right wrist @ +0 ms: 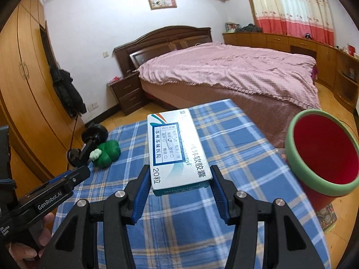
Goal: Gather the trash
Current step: 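Carry the medicine box over the red bucket and open the right tool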
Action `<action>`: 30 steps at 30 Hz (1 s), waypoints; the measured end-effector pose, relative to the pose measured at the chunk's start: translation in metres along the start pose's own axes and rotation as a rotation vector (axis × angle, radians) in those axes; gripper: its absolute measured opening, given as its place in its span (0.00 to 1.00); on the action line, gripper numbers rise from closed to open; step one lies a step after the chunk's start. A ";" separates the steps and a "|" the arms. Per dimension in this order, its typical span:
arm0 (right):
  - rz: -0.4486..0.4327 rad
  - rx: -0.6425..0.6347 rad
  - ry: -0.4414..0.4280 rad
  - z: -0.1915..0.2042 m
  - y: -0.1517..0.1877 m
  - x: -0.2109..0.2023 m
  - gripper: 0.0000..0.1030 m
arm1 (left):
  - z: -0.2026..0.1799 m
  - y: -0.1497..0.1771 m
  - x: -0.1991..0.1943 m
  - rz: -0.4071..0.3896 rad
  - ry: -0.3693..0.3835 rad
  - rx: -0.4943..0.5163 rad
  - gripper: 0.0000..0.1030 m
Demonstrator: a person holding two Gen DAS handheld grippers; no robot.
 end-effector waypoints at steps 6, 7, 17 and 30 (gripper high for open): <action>-0.060 0.032 0.019 -0.021 -0.006 -0.027 0.53 | -0.026 -0.005 -0.014 -0.029 0.024 0.045 0.49; -0.069 0.036 0.023 -0.025 -0.007 -0.032 0.53 | -0.031 -0.006 -0.016 -0.035 0.031 0.053 0.49; -0.152 0.097 0.079 -0.071 -0.022 -0.070 0.53 | -0.064 -0.017 -0.022 -0.059 0.070 0.096 0.49; -0.198 0.205 0.181 -0.151 -0.041 -0.079 0.53 | -0.110 -0.031 -0.003 -0.070 0.104 0.149 0.49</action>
Point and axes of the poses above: each gripper's, at about its wrist camera, not at the fingertips, and x roughly the way its jaws point, z to its left, y to its underside, the point moved 3 cm from there along x, roughly the way its jaws point, and after that the axes turned 13 degrees about x, right-handed, at the moved point
